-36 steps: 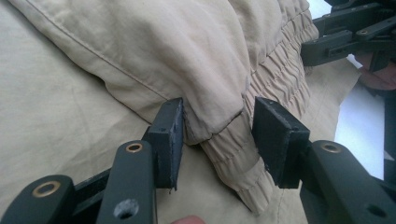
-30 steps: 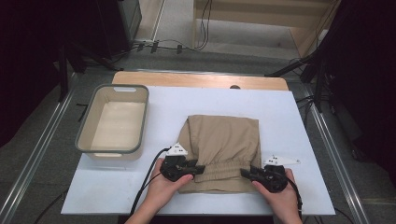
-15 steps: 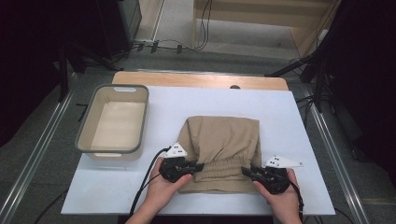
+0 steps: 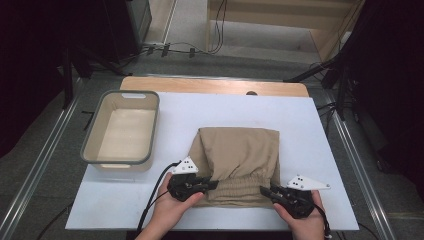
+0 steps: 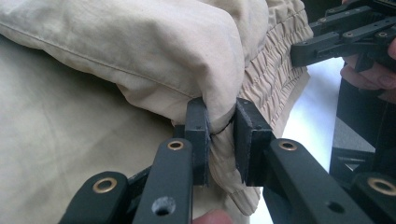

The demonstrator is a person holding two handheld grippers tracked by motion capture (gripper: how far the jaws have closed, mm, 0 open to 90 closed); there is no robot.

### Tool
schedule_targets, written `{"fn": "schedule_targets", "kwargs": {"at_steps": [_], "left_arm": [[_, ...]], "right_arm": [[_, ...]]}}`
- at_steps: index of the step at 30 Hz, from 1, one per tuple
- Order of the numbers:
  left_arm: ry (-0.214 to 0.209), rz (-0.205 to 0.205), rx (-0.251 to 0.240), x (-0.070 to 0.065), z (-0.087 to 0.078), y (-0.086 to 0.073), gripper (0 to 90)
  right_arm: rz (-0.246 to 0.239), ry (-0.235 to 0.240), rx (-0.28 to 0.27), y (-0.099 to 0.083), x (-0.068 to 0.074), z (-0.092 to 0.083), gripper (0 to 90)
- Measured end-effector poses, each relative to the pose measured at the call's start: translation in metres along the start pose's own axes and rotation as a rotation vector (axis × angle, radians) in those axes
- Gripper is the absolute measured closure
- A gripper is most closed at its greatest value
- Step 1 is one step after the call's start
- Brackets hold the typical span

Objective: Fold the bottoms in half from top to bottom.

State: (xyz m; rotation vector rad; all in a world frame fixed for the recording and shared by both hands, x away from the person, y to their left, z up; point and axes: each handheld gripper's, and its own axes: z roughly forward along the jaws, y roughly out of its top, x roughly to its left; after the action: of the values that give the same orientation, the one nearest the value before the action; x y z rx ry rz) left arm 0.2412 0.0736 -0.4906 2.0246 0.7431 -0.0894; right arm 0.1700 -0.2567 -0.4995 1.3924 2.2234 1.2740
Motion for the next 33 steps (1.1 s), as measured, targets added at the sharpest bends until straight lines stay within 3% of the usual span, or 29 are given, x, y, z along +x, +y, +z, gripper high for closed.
{"fn": "schedule_targets", "kwargs": {"at_steps": [3, 6, 10, 14, 18, 20, 23, 27, 29, 33], "left_arm": [[-0.002, -0.001, 0.016, 0.000, 0.000, -0.004, 76.4], [0.023, 0.010, 0.050, 0.002, 0.005, -0.007, 72.5], [0.081, 0.011, 0.040, 0.003, 0.005, -0.008, 53.9], [0.104, 0.005, 0.000, 0.002, -0.001, -0.003, 39.6], [0.077, 0.023, -0.031, -0.002, -0.005, 0.001, 40.9], [0.054, 0.042, -0.021, -0.005, -0.003, 0.001, 50.5], [0.075, 0.070, 0.015, -0.009, 0.002, -0.001, 55.7], [0.074, 0.053, 0.025, -0.006, 0.002, -0.002, 56.7], [0.073, 0.053, 0.014, -0.006, 0.001, -0.002, 56.6], [0.072, 0.049, -0.063, -0.009, -0.006, 0.002, 56.2]], "right_arm": [[-0.001, 0.007, 0.013, -0.005, 0.002, 0.001, 69.8], [-0.001, 0.007, 0.036, -0.007, 0.001, 0.004, 65.6], [0.000, -0.006, -0.007, -0.007, -0.002, 0.002, 46.9], [0.021, 0.014, -0.050, -0.003, -0.006, -0.003, 49.1], [0.038, 0.021, -0.020, -0.003, -0.008, -0.001, 61.4], [0.046, 0.028, -0.018, -0.003, -0.009, -0.001, 66.8], [0.052, 0.033, -0.012, -0.002, -0.008, -0.003, 72.8], [0.036, 0.035, 0.009, -0.001, -0.005, -0.006, 77.9], [0.034, 0.029, 0.022, -0.001, -0.003, -0.006, 79.3], [0.042, 0.010, 0.044, -0.003, 0.001, -0.006, 79.8]]}}
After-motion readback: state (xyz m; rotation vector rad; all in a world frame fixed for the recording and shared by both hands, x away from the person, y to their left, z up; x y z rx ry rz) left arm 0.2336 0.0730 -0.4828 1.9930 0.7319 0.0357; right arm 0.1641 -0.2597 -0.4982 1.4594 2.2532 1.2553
